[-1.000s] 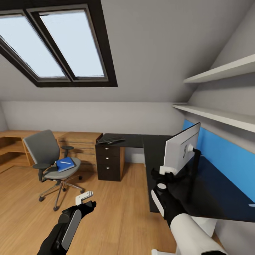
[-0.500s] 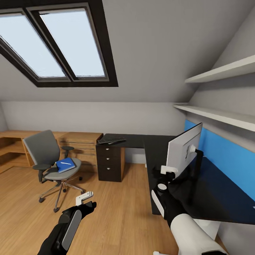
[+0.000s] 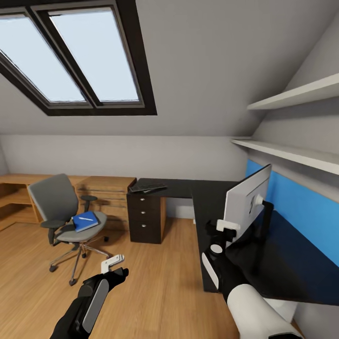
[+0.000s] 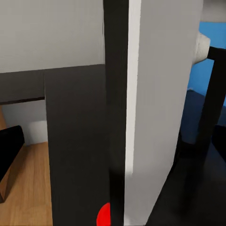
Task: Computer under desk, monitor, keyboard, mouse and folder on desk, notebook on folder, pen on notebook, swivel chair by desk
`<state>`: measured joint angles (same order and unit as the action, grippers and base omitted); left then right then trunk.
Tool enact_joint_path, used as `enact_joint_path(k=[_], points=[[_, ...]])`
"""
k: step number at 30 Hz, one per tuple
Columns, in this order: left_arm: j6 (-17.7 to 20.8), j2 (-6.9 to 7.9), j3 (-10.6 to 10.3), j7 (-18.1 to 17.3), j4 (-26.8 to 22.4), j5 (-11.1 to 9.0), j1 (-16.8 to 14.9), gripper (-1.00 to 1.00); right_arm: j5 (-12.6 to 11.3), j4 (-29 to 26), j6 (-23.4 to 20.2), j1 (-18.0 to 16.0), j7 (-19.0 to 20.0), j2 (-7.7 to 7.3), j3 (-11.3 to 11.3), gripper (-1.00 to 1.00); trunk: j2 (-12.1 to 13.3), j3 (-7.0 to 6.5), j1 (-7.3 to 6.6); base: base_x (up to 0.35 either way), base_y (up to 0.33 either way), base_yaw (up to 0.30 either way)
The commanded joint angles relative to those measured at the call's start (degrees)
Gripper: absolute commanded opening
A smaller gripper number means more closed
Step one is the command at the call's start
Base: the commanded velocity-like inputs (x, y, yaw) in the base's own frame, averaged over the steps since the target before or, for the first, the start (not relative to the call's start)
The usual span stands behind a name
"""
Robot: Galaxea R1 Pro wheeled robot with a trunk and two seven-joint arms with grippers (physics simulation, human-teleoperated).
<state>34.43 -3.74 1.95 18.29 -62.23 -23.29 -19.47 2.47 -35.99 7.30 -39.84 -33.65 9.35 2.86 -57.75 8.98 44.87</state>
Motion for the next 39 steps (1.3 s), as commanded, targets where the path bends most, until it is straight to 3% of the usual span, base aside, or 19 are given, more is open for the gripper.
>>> enact_joint_path(k=[1, 17, 39], points=[[0.2, -0.04, 0.1, 0.4, -0.1, -0.6, 0.0, 1.0, 0.3, 0.1, 0.0, -0.1, -0.4, -0.03, 0.1, 1.0, -0.1, 0.09, 0.02, 0.121, 0.0, 0.0], [0.3, -0.04, 0.1, 0.4, 0.1, -0.6, 0.0, 1.0, 0.2, 0.3, 0.1, -0.1, -0.5, -2.17, -0.4, 1.0, -0.1, 0.09, 0.02, 0.066, -0.026, 0.0], [0.3, -0.04, 0.0, 0.4, 0.2, -0.6, 0.0, 1.0, 0.2, 0.3, 0.0, -0.1, -1.8, -2.4, -0.4, 1.0, -0.1, 0.09, 0.02, 0.002, -0.005, 0.0]])
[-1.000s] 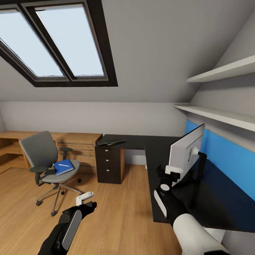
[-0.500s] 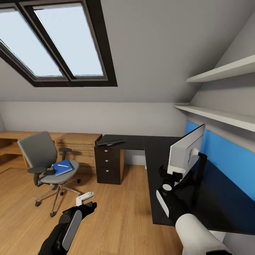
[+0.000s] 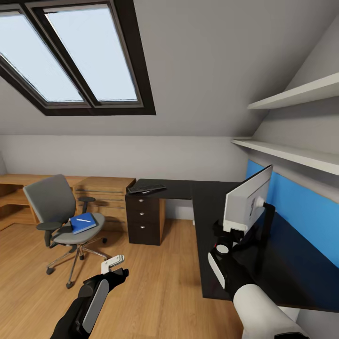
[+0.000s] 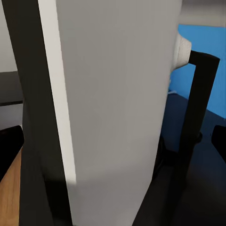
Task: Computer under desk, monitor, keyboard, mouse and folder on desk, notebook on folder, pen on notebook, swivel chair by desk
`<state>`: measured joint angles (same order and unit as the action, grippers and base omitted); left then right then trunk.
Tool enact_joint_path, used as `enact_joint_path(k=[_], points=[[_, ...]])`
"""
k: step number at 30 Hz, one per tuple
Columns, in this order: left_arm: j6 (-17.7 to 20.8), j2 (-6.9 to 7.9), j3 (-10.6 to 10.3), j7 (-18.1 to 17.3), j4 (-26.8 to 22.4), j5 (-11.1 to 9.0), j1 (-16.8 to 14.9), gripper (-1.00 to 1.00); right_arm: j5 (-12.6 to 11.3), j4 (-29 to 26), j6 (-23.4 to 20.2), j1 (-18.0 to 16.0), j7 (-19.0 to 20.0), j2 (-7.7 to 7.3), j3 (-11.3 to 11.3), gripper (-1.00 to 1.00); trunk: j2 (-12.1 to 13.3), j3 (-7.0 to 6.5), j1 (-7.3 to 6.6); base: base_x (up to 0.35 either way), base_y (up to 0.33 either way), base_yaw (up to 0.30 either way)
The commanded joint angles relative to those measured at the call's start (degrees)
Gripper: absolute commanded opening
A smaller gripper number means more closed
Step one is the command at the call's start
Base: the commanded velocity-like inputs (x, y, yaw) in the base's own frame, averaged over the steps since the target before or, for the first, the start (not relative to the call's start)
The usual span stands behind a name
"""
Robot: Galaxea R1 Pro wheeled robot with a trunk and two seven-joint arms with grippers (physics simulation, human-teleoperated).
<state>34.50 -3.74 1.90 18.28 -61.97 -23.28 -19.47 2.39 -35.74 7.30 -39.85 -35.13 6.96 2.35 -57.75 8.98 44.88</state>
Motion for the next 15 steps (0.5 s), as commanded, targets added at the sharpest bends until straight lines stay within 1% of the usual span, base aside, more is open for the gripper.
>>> enact_joint_path(k=[1, 4, 10, 15], points=[[0.2, -0.04, 0.1, 0.4, -0.1, -0.6, 0.0, 1.0, 0.2, 0.1, 0.0, -0.1, -0.4, -0.01, 0.1, 1.0, -0.1, 0.09, 0.01, 0.0, -0.11, 0.0], [0.2, -0.07, 0.0, 0.4, -0.1, -0.6, 0.0, 1.0, 0.2, 0.1, 0.0, -0.1, -0.4, -0.01, 0.1, 1.0, -0.1, 0.09, 0.01, 0.0, -0.12, 0.0], [0.2, -0.04, 0.0, 0.4, -0.1, -0.6, 0.0, 1.0, 0.2, 0.1, 0.0, -0.1, -0.5, -0.01, 0.1, 1.0, -0.1, 0.09, 0.01, -0.001, -0.036, 0.0], [0.2, -0.12, 0.0, 0.4, -0.1, -0.6, 0.0, 1.0, 0.2, 0.1, 0.0, -0.1, -0.5, -0.01, 0.2, 1.0, -0.1, 0.09, 0.01, -0.058, -0.134, 0.0]])
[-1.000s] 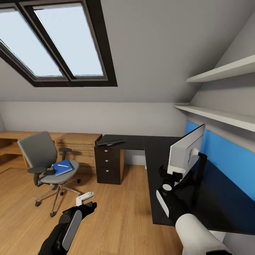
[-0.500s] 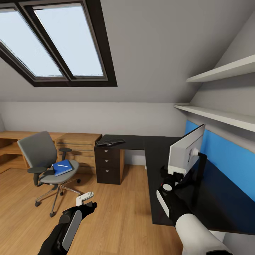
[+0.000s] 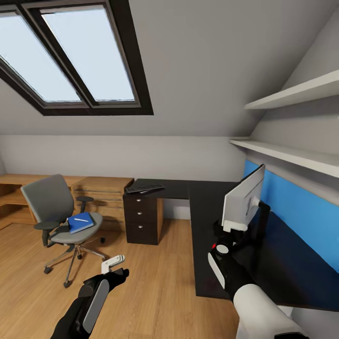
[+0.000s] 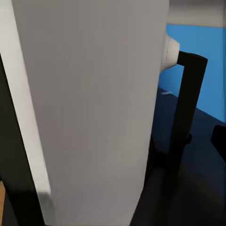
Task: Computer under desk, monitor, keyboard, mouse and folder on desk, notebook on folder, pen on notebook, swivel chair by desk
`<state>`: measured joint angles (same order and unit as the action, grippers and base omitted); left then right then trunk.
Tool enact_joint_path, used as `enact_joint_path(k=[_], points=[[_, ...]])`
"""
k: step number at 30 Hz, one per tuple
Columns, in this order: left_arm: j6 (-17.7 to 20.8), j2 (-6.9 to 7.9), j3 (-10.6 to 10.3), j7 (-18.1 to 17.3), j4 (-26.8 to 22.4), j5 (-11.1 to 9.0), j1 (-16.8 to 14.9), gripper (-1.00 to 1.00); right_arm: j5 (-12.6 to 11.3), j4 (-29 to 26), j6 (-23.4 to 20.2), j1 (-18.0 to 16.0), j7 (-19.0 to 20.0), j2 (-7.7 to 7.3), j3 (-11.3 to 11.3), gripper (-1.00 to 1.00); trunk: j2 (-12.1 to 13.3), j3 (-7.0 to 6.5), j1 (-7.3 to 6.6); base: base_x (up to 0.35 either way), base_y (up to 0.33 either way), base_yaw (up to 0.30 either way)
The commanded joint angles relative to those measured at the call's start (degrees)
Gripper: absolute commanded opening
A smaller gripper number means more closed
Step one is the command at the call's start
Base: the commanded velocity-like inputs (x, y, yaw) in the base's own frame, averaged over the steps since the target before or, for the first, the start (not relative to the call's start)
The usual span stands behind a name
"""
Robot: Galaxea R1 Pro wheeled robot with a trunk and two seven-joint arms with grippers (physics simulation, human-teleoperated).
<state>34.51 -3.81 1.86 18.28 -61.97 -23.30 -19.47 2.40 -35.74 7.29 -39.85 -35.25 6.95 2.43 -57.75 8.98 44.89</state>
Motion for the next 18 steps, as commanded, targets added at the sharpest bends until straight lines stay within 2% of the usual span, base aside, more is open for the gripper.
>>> enact_joint_path(k=[1, 18], points=[[0.2, -0.05, 0.1, 0.4, -0.1, -0.6, 0.0, 1.0, 0.2, 0.1, 0.0, -0.1, -0.3, -0.01, 0.1, 1.0, -0.1, 0.09, 0.0, -0.024, -0.043, 0.0], [0.2, -0.05, 0.1, 0.4, -0.1, -0.6, 0.0, 1.0, 0.2, 0.4, 0.0, -0.1, -0.3, 0.07, 0.4, 1.0, -0.1, 0.09, 0.0, -0.075, -0.125, 0.0]])
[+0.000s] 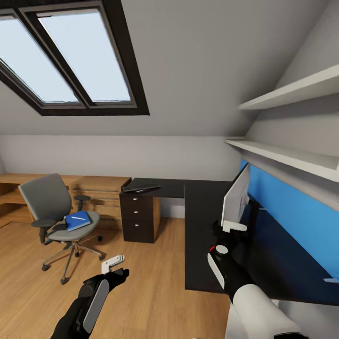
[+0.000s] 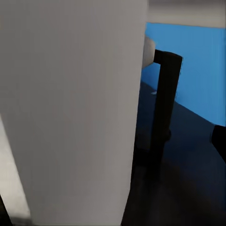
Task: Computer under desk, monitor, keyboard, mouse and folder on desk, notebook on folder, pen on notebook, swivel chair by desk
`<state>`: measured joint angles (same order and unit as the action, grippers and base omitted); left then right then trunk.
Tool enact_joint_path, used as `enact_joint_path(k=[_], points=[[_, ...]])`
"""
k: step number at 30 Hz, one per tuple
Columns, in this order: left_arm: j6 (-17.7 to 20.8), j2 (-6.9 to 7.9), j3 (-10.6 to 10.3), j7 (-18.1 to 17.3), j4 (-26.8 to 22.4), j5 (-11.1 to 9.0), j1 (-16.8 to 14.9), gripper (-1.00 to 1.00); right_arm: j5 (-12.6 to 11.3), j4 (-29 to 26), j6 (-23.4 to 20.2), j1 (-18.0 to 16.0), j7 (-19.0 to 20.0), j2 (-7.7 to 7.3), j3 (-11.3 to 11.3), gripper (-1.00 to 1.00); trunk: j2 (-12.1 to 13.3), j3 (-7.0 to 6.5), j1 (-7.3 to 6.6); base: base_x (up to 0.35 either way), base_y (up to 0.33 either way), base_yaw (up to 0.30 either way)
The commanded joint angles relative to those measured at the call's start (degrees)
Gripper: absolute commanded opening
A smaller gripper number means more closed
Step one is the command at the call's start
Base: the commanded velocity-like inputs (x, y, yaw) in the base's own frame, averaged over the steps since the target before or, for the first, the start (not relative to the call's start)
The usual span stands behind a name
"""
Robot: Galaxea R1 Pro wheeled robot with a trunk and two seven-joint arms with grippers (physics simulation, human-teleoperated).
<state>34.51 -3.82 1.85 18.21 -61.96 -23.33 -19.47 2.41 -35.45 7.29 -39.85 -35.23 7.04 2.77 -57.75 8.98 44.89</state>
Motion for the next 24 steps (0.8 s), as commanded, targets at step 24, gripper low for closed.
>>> enact_joint_path(k=[24], points=[[0.2, 0.03, 0.1, 0.5, -0.1, -0.5, 0.0, 1.0, 0.2, 0.4, 0.0, -0.1, -0.3, -0.01, 0.2, 1.0, -0.1, 0.09, 0.0, -0.074, -0.145, 0.0]])
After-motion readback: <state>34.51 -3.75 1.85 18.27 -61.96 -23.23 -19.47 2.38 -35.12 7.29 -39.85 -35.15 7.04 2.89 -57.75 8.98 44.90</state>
